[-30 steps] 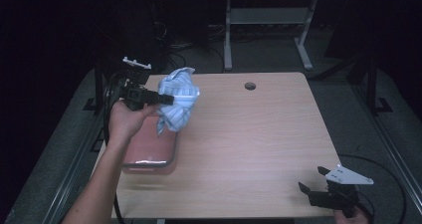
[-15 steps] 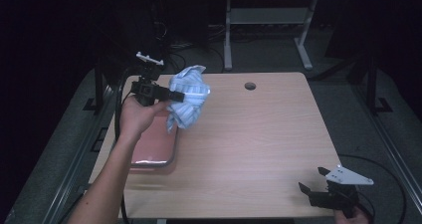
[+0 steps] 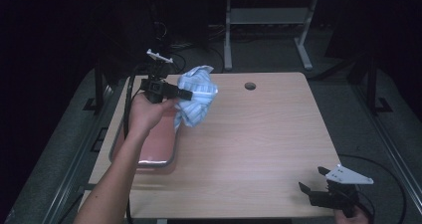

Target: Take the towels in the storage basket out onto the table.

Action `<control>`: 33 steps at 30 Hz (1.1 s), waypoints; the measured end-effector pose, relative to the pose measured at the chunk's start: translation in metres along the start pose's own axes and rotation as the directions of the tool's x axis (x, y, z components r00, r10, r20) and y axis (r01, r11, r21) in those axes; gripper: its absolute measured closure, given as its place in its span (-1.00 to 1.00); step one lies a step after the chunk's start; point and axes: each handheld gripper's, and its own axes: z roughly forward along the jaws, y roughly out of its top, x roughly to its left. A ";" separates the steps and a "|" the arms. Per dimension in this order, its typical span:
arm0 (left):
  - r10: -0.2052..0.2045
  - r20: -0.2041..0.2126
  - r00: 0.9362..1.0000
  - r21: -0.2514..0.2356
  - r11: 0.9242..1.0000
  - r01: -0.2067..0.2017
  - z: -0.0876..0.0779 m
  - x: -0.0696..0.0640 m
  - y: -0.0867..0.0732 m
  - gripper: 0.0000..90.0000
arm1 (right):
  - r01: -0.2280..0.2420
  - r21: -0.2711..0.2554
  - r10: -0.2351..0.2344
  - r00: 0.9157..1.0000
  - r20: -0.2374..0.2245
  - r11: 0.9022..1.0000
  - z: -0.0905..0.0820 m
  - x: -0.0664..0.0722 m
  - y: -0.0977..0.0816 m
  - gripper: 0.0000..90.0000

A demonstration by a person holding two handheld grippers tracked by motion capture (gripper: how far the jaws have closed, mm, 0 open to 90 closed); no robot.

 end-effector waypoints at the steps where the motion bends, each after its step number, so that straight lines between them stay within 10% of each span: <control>1: 0.000 0.002 1.000 -0.001 1.000 0.000 0.001 -0.001 0.001 0.37 | 0.003 -0.001 -0.003 1.000 0.001 1.000 0.000 0.000 0.000 -0.70; 33: 0.062 0.035 0.997 0.056 0.996 -0.063 0.041 -0.030 0.023 0.37 | 0.010 -0.009 -0.010 1.000 -0.004 1.000 -0.004 0.001 0.000 -0.70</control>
